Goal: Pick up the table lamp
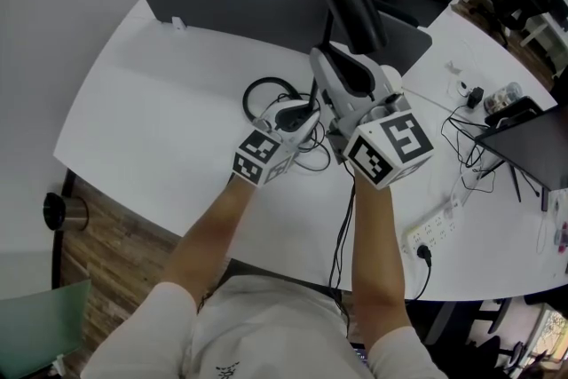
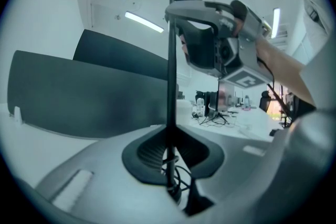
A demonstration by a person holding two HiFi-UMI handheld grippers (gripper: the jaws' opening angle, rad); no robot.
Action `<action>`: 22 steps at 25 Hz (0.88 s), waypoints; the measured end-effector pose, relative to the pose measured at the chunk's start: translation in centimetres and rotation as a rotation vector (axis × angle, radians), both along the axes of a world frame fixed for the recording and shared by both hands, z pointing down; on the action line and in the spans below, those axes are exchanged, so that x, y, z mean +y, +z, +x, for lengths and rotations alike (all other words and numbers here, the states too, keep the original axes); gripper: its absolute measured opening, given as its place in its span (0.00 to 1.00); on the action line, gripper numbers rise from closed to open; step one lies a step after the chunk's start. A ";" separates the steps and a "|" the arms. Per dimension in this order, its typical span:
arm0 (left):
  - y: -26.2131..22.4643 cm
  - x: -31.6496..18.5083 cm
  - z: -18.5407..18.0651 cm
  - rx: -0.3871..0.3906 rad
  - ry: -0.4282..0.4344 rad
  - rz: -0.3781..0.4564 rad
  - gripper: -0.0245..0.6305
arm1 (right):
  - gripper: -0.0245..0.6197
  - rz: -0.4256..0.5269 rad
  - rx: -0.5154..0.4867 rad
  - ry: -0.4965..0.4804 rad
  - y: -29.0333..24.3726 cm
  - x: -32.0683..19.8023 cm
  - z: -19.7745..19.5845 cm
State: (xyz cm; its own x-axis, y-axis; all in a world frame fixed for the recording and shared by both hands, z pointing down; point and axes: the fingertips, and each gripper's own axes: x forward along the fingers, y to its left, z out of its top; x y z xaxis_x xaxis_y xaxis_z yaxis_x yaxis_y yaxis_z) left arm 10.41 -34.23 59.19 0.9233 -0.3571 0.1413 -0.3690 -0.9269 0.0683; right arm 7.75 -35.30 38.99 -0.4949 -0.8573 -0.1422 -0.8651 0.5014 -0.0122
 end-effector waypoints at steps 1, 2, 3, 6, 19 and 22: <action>0.0 0.0 0.0 -0.002 0.001 0.000 0.11 | 0.09 0.000 -0.003 0.000 0.0 0.0 0.0; -0.1 0.0 0.1 -0.004 0.002 0.000 0.11 | 0.09 0.001 -0.006 0.001 -0.1 0.0 0.1; -0.1 0.1 0.1 -0.005 0.003 -0.001 0.11 | 0.09 0.001 -0.008 0.002 -0.1 0.0 0.2; -0.4 0.3 0.1 -0.007 0.005 -0.002 0.11 | 0.09 0.004 -0.014 0.003 -0.4 0.0 0.3; -2.6 0.6 0.0 -0.026 0.008 0.019 0.11 | 0.09 0.017 -0.006 -0.005 -2.6 0.9 0.3; -3.4 1.0 0.2 -0.029 0.007 0.020 0.11 | 0.09 0.021 -0.007 -0.007 -3.5 1.3 0.4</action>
